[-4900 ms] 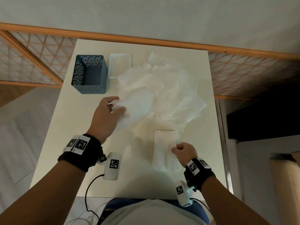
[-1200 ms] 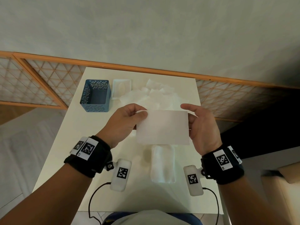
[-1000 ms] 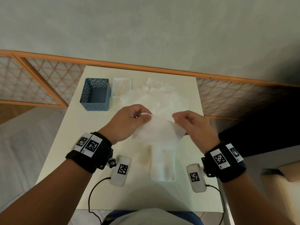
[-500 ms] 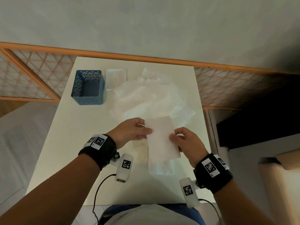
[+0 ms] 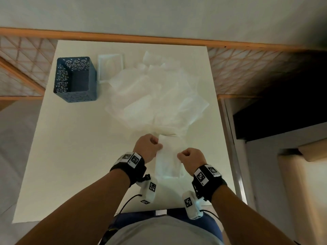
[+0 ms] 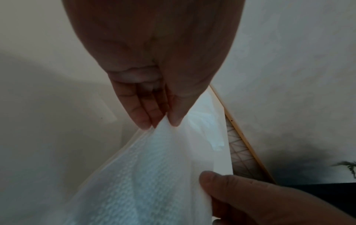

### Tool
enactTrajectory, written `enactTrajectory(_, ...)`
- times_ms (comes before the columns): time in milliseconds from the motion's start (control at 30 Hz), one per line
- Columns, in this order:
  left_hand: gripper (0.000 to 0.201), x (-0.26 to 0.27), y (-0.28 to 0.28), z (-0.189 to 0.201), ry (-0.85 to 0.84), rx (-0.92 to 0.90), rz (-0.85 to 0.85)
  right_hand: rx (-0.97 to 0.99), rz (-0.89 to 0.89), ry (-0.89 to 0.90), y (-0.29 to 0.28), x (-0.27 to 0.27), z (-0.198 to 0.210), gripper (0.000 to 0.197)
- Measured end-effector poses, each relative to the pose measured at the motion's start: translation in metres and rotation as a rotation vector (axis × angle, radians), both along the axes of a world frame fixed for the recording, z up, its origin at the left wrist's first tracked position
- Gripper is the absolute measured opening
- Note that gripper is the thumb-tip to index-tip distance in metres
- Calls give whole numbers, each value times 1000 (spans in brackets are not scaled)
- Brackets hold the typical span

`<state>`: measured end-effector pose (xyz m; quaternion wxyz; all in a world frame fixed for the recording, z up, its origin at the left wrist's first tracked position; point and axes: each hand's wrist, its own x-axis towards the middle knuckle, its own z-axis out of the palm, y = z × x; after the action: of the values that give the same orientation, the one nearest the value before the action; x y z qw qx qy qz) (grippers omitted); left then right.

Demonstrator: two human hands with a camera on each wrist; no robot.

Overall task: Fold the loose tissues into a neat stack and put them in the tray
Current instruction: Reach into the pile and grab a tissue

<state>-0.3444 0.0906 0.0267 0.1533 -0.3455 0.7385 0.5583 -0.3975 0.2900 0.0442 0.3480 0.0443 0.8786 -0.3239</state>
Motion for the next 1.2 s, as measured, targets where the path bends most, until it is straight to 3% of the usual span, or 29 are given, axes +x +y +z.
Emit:
enactTrajectory(733, 19, -3, -18, -20, -31, -158, -14, 144, 70, -8, -16, -12, -7, 17)
enactTrajectory(1067, 10, -61, -109, -1, -22, -431, 162, 27, 134, 66, -14, -26, 24, 25)
enactTrajectory(1200, 36, -86, -136, -1, -83, -533, 107, -20, 153, 61, -17, -32, 31, 17)
